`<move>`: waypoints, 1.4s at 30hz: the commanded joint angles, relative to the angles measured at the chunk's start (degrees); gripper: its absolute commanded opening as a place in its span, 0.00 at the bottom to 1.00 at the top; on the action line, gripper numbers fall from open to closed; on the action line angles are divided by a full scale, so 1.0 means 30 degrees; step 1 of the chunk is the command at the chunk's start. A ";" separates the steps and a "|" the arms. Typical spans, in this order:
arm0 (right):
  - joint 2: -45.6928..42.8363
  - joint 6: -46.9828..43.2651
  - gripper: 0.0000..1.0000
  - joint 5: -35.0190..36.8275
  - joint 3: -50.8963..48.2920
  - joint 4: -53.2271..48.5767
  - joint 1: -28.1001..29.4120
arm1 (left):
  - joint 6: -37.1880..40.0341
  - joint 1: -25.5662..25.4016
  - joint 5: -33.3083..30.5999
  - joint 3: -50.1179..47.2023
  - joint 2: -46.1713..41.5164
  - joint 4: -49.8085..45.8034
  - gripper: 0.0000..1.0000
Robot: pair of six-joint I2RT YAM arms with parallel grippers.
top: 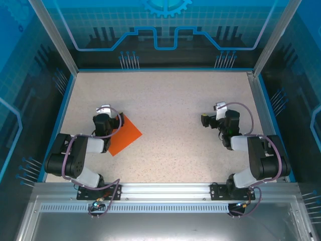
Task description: Fold a paper plane with a square sheet of paper (pick it up from the middle)
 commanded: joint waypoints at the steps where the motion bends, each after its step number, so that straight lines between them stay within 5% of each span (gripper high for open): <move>1: -0.0020 -0.0285 0.99 -0.0144 0.0223 0.0611 -0.0288 | 0.0182 0.0225 0.0399 0.0389 -0.0252 0.0503 0.98; 42: -0.0197 -0.0615 1.00 -0.0364 -0.0054 0.0853 -0.0090 | 0.0896 0.0225 0.2272 -0.0336 -0.1355 0.0902 0.98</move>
